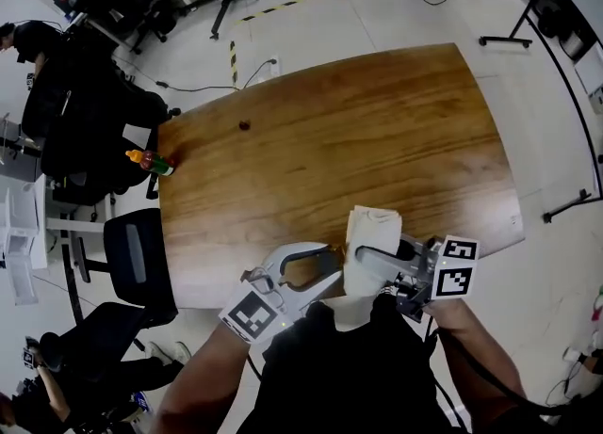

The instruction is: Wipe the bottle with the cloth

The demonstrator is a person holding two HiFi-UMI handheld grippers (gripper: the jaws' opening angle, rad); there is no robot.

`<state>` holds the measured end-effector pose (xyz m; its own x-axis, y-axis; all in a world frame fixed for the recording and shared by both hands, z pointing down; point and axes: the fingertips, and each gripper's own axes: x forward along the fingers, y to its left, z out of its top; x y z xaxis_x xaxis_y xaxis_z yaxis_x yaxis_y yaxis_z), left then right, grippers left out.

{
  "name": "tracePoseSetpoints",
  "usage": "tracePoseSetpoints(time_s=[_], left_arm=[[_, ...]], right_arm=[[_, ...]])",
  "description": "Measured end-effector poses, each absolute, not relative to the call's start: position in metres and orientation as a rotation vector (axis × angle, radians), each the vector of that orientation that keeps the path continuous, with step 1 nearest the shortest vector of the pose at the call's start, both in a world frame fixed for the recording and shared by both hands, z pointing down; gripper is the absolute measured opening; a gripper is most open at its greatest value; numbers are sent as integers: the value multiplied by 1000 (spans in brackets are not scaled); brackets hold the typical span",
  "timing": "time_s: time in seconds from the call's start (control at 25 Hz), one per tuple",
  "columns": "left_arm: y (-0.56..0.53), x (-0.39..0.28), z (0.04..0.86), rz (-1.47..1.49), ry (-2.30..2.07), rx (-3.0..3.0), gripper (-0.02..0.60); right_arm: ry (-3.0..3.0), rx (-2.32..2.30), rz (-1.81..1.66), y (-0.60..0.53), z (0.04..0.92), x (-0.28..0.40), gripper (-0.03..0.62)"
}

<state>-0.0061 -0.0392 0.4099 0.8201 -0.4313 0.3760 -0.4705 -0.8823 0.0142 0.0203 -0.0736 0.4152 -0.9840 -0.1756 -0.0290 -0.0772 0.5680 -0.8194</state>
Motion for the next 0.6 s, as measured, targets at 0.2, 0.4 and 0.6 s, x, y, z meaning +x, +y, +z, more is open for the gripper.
tracePoseSetpoints(time_s=[0.2,0.4,0.6], left_arm=[[-38,-3,410,561,-713,2885,169],[-39,-4,414,590,-675,2923,167],[-38,-9,412,568,-659,2935,166]], right_arm=[[2758,-151,-1440,-69,440,10,71],[2778,-106,-1474,-71,452,4,71],[2789,-119,-1510,-78,464,-3,71]])
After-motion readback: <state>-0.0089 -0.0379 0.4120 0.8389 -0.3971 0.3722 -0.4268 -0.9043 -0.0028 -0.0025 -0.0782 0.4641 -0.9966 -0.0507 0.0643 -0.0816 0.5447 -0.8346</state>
